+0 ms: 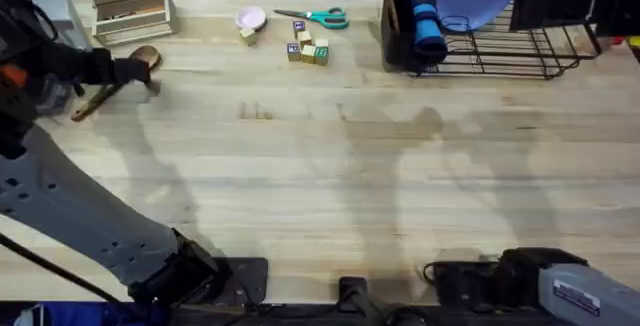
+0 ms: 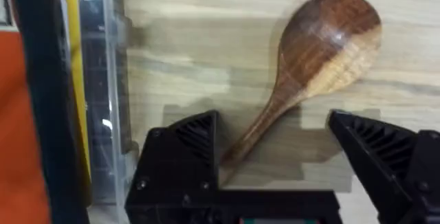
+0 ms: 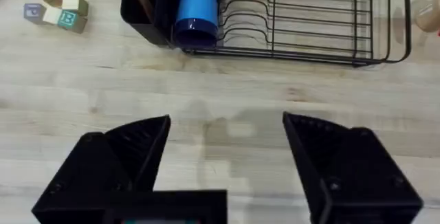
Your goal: Pick up the spoon on the table one by one and put them onto the rack
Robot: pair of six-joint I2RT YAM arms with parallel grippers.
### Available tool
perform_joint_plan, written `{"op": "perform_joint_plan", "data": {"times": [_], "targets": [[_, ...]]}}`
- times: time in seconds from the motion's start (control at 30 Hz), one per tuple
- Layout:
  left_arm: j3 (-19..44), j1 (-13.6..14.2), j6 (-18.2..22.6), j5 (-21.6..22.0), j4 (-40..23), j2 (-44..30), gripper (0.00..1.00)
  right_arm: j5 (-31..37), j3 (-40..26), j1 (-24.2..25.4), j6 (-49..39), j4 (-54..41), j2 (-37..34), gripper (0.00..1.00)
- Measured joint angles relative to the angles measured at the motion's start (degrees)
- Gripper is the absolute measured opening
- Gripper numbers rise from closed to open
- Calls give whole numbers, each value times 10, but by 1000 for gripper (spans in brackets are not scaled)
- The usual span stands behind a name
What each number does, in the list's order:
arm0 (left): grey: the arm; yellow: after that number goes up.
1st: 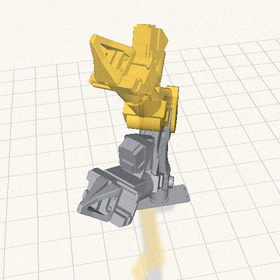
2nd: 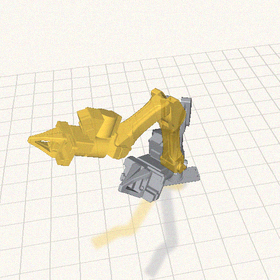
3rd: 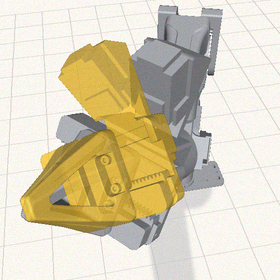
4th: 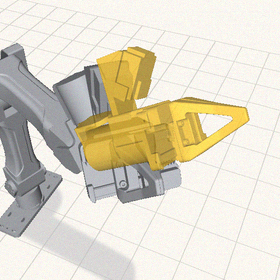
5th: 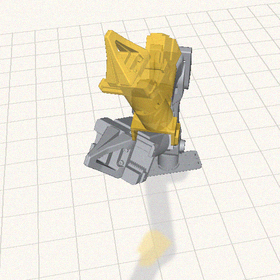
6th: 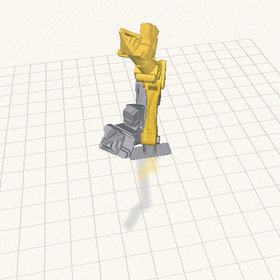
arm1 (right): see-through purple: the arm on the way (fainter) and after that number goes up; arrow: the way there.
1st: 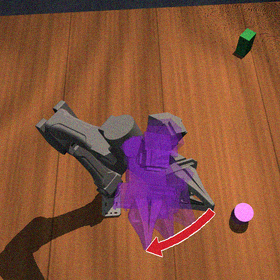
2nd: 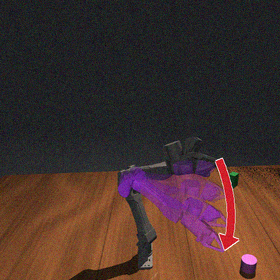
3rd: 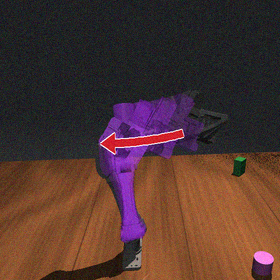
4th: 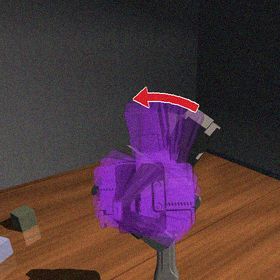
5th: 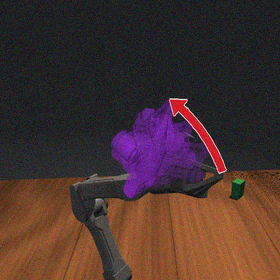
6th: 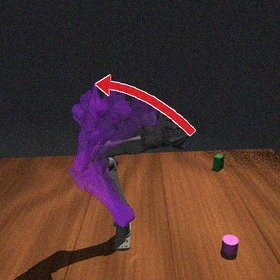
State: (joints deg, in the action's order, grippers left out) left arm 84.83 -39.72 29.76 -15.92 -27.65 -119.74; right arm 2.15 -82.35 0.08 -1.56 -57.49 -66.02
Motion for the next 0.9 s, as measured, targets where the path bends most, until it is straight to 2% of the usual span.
{"op": "perform_joint_plan", "data": {"times": [0.07, 0.2, 0.33, 0.57, 0.7, 0.8, 0.9], "targets": [[2, -3, 0, -6, -9, -1, 942, 0, 0, 0, 0, 0, 0, 993], [4, -9, 1, -16, -15, -3, 785, 0, 0, 0, 0, 0, 0, 993], [4, -18, 3, -25, -17, -3, 746, 0, 0, 0, 0, 0, 0, 993], [4, -26, 5, -25, -19, -3, 588, 0, 0, 0, 0, 0, 0, 993], [4, -28, 4, -25, -18, -3, 417, 0, 0, 0, 0, 0, 0, 993], [4, -29, 5, -26, -19, -3, 230, 0, 0, 0, 0, 0, 0, 993], [4, -29, 4, -27, -19, -3, 175, 0, 0, 0, 0, 0, 0, 993]]}}
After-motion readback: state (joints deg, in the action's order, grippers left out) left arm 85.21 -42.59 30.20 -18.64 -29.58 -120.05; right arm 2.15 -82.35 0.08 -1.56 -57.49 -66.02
